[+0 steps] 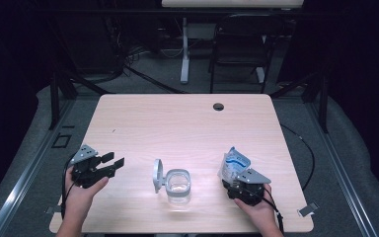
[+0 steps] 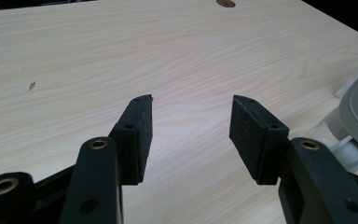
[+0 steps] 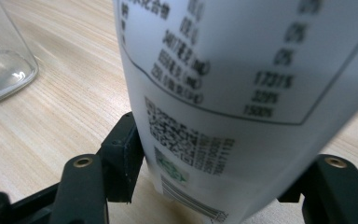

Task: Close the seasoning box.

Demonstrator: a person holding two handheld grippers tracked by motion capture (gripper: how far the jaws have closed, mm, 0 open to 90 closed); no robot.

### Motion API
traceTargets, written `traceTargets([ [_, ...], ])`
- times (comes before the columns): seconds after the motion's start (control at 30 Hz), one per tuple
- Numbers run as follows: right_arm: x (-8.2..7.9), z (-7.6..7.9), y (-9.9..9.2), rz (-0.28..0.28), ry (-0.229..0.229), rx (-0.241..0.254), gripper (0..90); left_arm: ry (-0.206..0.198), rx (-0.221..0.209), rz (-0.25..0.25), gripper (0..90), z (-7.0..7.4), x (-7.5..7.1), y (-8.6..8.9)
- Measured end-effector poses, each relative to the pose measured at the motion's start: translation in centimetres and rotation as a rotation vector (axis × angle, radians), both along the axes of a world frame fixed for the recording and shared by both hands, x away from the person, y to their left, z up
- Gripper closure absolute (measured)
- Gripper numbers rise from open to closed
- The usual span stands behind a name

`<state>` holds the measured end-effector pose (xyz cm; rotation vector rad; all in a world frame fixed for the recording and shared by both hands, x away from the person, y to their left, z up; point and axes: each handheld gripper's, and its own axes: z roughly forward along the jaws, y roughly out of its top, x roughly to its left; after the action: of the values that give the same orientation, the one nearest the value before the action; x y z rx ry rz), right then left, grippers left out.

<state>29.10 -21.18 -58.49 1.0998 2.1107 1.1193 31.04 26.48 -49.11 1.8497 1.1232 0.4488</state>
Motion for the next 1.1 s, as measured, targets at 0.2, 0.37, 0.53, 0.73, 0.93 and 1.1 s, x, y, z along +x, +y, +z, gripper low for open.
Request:
traceTargets([
  [0.2, 0.09, 0.02, 0.13, -0.006, 0.001, -0.002, 38.7, 0.002, 0.005, -0.004, 49.5, -0.02, 0.02, -0.02],
  [0.37, 0.2, 0.01, 0.2, -0.004, 0.0, -0.002, 39.1, 0.0, 0.002, 0.0, 49.5, -0.02, 0.01, 0.01],
  [0.53, 0.18, 0.07, 0.15, 0.001, 0.003, -0.009, 39.4, 0.003, 0.002, -0.002, 49.5, -0.04, 0.01, -0.02],
  [0.73, 0.17, 0.07, 0.14, 0.004, 0.002, -0.009, 40.1, 0.0, 0.0, 0.002, 49.5, 0.0, 0.02, 0.14],
  [0.93, 0.07, 0.06, 0.29, 0.002, -0.003, -0.006, 41.1, -0.001, 0.004, 0.003, 49.5, 0.02, 0.05, 0.27],
  [1.1, 0.02, 0.19, 0.31, 0.017, -0.003, -0.022, 41.6, 0.002, 0.005, 0.002, 49.6, -0.04, 0.1, 0.36],
])
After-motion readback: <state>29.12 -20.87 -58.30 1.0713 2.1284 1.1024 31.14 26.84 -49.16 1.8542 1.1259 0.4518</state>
